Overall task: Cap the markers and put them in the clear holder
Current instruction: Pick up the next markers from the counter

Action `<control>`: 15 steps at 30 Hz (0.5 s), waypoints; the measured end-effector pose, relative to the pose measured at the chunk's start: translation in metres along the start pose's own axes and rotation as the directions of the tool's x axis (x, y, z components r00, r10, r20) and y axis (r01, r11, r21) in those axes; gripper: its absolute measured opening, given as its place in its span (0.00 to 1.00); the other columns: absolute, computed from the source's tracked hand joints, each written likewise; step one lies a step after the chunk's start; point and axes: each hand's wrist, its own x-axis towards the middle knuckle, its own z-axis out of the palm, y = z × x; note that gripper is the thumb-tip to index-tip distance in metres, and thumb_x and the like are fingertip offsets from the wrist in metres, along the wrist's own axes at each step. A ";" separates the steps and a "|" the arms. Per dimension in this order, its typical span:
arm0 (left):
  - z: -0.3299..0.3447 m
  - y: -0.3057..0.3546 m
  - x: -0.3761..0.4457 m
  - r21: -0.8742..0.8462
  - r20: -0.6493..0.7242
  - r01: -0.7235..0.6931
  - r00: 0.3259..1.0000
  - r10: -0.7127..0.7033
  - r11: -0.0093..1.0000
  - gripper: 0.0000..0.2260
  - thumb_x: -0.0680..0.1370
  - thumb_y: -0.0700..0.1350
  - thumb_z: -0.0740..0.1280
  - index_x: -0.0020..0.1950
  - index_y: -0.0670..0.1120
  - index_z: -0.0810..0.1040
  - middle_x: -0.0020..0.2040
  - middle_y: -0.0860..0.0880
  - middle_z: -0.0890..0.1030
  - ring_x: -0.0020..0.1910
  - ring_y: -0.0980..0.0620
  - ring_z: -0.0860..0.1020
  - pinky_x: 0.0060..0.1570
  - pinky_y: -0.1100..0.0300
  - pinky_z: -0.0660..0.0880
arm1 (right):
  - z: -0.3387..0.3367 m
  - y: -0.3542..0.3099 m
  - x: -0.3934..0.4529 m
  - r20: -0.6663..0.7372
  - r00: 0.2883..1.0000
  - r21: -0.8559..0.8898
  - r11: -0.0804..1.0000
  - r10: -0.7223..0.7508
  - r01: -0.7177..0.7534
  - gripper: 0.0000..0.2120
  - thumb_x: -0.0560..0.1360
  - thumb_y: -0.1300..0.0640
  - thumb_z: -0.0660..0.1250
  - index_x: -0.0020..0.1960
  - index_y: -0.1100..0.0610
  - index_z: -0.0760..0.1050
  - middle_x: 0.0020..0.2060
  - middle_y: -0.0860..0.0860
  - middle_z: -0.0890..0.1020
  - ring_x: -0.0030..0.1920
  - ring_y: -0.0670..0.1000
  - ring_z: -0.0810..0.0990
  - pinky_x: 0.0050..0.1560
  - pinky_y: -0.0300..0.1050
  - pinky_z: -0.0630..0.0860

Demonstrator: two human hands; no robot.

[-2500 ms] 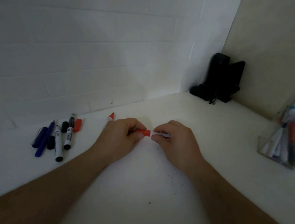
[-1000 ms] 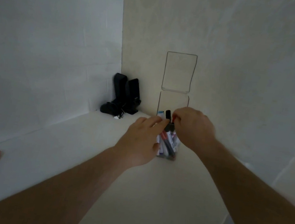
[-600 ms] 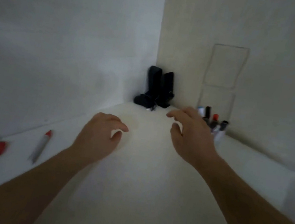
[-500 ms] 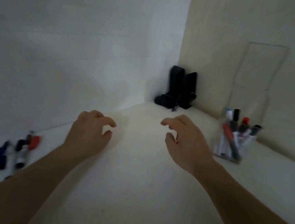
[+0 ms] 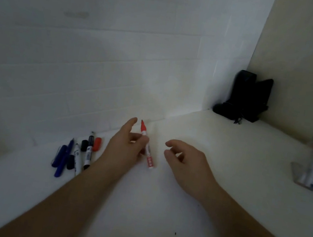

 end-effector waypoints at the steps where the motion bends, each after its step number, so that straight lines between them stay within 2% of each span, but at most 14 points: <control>1: 0.002 0.000 0.000 -0.139 0.023 0.020 1.000 -0.017 0.990 0.29 0.80 0.47 0.69 0.78 0.54 0.62 0.51 0.50 0.86 0.46 0.47 0.86 0.46 0.53 0.84 | -0.002 -0.001 0.000 -0.010 1.000 0.033 0.999 0.024 -0.024 0.12 0.79 0.47 0.67 0.62 0.45 0.80 0.47 0.41 0.82 0.40 0.40 0.79 0.49 0.37 0.75; 4: 0.010 0.007 -0.001 -0.382 0.100 0.079 0.994 -0.043 0.921 0.33 0.78 0.41 0.72 0.78 0.47 0.61 0.51 0.47 0.87 0.49 0.46 0.86 0.50 0.52 0.83 | -0.004 -0.007 -0.002 0.048 0.999 0.078 0.997 -0.014 0.011 0.13 0.79 0.43 0.67 0.60 0.45 0.80 0.48 0.41 0.84 0.45 0.40 0.82 0.49 0.39 0.79; 6: 0.013 0.009 -0.003 -0.406 0.103 0.084 0.994 -0.045 0.910 0.27 0.76 0.40 0.74 0.72 0.44 0.66 0.51 0.45 0.87 0.49 0.45 0.86 0.51 0.52 0.82 | -0.001 -0.010 -0.003 0.095 0.993 0.090 0.994 -0.064 0.055 0.11 0.79 0.43 0.67 0.59 0.44 0.80 0.47 0.41 0.85 0.46 0.41 0.83 0.48 0.42 0.80; 8: 0.016 0.008 -0.004 -0.358 0.092 0.077 0.995 -0.047 0.930 0.22 0.76 0.40 0.75 0.65 0.40 0.69 0.48 0.44 0.87 0.47 0.46 0.86 0.47 0.54 0.82 | 0.001 -0.009 -0.005 0.091 0.993 0.080 0.994 -0.075 0.068 0.10 0.78 0.44 0.68 0.59 0.43 0.80 0.46 0.40 0.85 0.46 0.40 0.84 0.49 0.44 0.81; 10: 0.017 0.006 -0.005 -0.272 0.088 0.075 0.995 -0.052 0.959 0.19 0.75 0.42 0.76 0.60 0.37 0.72 0.43 0.44 0.87 0.42 0.49 0.86 0.42 0.59 0.81 | 0.001 -0.008 -0.005 0.065 0.995 0.066 0.995 -0.075 0.070 0.08 0.79 0.46 0.67 0.56 0.44 0.81 0.43 0.41 0.86 0.44 0.40 0.84 0.48 0.43 0.80; 12: 0.016 0.003 -0.007 -0.173 0.084 0.072 0.995 -0.058 0.982 0.16 0.74 0.45 0.77 0.55 0.39 0.75 0.41 0.44 0.87 0.37 0.51 0.84 0.37 0.61 0.79 | 0.001 -0.006 -0.004 0.038 0.999 0.040 0.999 -0.031 0.030 0.06 0.80 0.49 0.66 0.51 0.46 0.81 0.38 0.43 0.85 0.38 0.41 0.83 0.43 0.42 0.79; 14: 0.011 0.004 -0.007 0.116 0.066 -0.027 0.998 0.019 0.993 0.11 0.73 0.51 0.76 0.48 0.47 0.78 0.39 0.49 0.85 0.37 0.54 0.82 0.36 0.61 0.78 | -0.002 -0.005 -0.003 0.015 1.000 -0.023 1.000 0.014 -0.013 0.05 0.78 0.50 0.66 0.49 0.45 0.81 0.34 0.45 0.84 0.34 0.43 0.81 0.38 0.43 0.77; 15: 0.005 0.007 -0.006 0.315 0.062 -0.100 0.995 0.084 0.944 0.09 0.73 0.54 0.75 0.45 0.51 0.79 0.39 0.52 0.84 0.38 0.56 0.81 0.37 0.65 0.75 | -0.003 -0.005 -0.002 0.012 0.999 -0.052 0.998 0.032 -0.031 0.05 0.78 0.49 0.66 0.49 0.45 0.81 0.33 0.45 0.84 0.33 0.44 0.81 0.37 0.44 0.77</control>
